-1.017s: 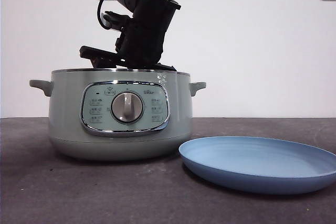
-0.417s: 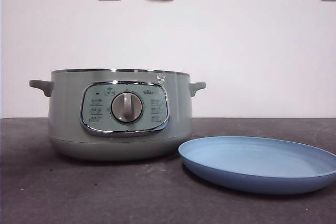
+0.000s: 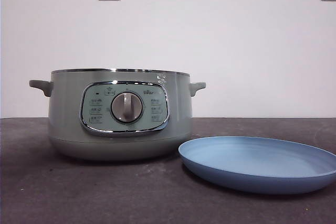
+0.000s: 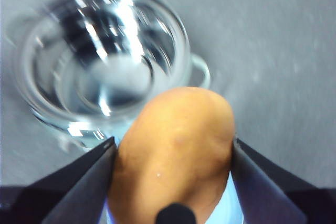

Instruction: Take the potato out from the steamer,put the potato on the plate,close the lid

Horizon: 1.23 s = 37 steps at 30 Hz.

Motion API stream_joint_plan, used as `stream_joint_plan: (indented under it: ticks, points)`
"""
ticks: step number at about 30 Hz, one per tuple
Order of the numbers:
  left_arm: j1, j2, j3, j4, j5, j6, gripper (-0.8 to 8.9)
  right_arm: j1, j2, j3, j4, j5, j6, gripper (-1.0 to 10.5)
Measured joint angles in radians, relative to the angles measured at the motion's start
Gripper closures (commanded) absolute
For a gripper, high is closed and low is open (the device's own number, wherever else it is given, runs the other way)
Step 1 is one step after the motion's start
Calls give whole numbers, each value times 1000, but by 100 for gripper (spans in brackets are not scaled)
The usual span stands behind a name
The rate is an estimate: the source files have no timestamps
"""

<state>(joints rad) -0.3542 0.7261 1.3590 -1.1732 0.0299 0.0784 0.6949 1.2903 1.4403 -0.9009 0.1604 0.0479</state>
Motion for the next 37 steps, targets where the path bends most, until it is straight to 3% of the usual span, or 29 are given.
stream_joint_plan:
  ticks: [6, 17, 26, 34, 37]
  points:
    - [0, 0, 0, 0, 2, 0, 826, -32, -108, -299, 139, -2, 14, 959]
    - [0, 0, 0, 0, 26, 0, 826, -64, -72, -689, 544, -56, 69, 959]
    - [0, 0, 0, 0, 29, 0, 826, -101, 79, -762, 714, -108, 84, 958]
    - [0, 11, 0, 0, 29, 0, 826, -101, 121, -761, 716, -108, 85, 933]
    - [0, 26, 0, 5, 32, 0, 826, -107, 121, -761, 715, -108, 87, 748]
